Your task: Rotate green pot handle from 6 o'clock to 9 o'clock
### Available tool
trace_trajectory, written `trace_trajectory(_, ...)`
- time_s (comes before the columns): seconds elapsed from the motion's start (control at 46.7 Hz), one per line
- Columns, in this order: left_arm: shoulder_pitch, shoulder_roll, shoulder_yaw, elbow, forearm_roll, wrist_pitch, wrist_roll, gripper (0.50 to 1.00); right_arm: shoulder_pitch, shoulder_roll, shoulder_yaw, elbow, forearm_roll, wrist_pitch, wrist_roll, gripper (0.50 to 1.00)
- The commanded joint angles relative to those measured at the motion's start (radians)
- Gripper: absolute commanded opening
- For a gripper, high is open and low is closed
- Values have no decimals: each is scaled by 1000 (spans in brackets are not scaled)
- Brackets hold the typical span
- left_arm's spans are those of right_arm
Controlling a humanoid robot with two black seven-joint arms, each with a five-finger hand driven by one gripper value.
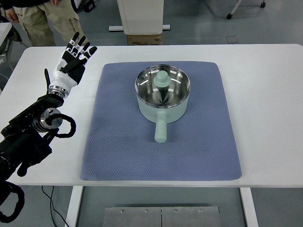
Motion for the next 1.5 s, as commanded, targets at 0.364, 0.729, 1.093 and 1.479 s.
trace_trajectory(0.364,-3,0,0,-12,0,3,-1,1000,0,0,0,0,0,0,0,1000)
trace_trajectory(0.729,-3,-2,0,-12,0,3,-1,1000,0,0,0,0,0,0,0,1000)
trace_trajectory(1.093,-3,-2,0,-12,0,3,-1,1000,0,0,0,0,0,0,0,1000)
trace_trajectory(1.479,-2,18,0,-75,14,-2,1,1000,0,0,0,0,0,0,0,1000)
